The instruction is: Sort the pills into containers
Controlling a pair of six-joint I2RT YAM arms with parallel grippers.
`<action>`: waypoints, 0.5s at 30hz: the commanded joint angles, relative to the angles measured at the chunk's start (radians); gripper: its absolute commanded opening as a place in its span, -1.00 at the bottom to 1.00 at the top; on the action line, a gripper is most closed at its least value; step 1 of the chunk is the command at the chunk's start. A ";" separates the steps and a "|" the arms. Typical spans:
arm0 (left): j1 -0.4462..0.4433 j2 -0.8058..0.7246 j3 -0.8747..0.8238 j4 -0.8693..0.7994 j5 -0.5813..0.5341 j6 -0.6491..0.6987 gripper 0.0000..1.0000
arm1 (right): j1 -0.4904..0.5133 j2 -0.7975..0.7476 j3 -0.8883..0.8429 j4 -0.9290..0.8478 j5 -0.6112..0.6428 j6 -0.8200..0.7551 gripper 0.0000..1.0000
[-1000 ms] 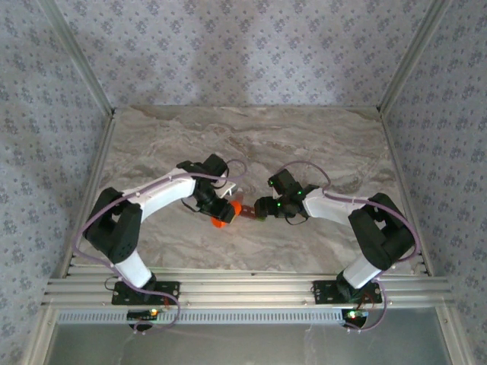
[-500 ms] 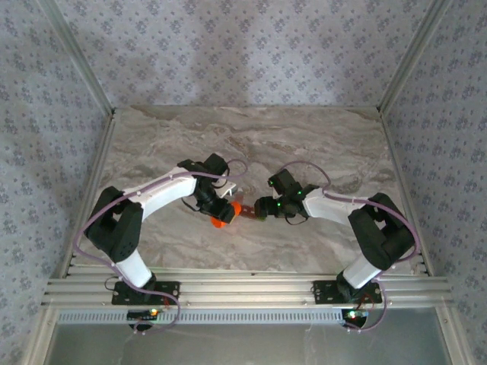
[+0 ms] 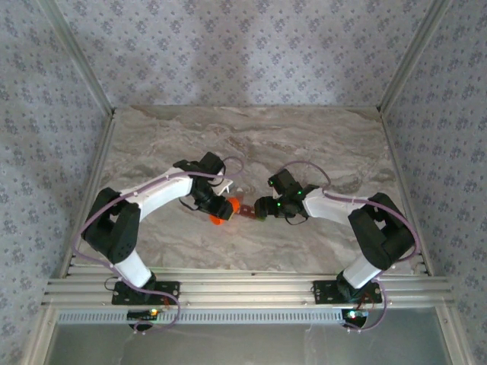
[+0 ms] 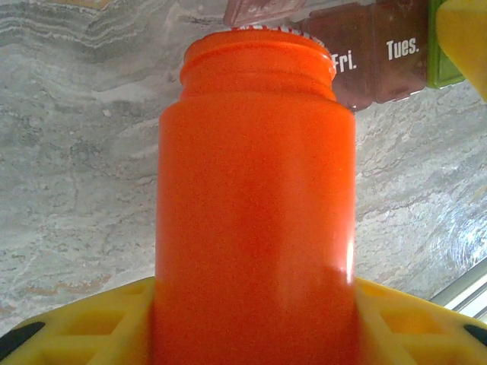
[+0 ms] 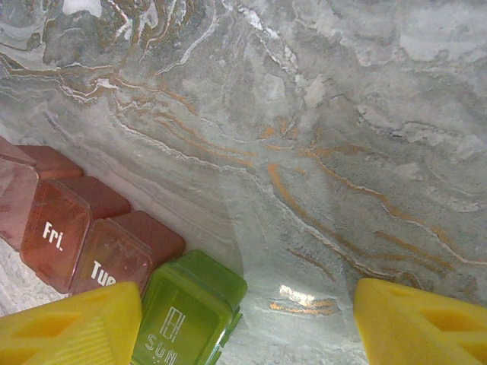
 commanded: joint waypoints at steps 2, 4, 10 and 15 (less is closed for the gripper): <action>0.006 -0.042 -0.020 0.022 0.023 -0.004 -1.00 | 0.006 0.028 0.009 0.002 -0.019 0.015 0.52; 0.005 -0.050 -0.031 0.035 0.028 -0.002 -1.00 | 0.006 0.027 0.012 -0.002 -0.020 0.015 0.52; 0.007 -0.087 -0.084 0.097 0.058 0.003 -1.00 | 0.006 0.026 0.033 -0.027 -0.022 0.012 0.52; 0.008 -0.122 -0.130 0.185 0.083 0.003 -1.00 | 0.005 0.022 0.046 -0.042 -0.026 0.016 0.52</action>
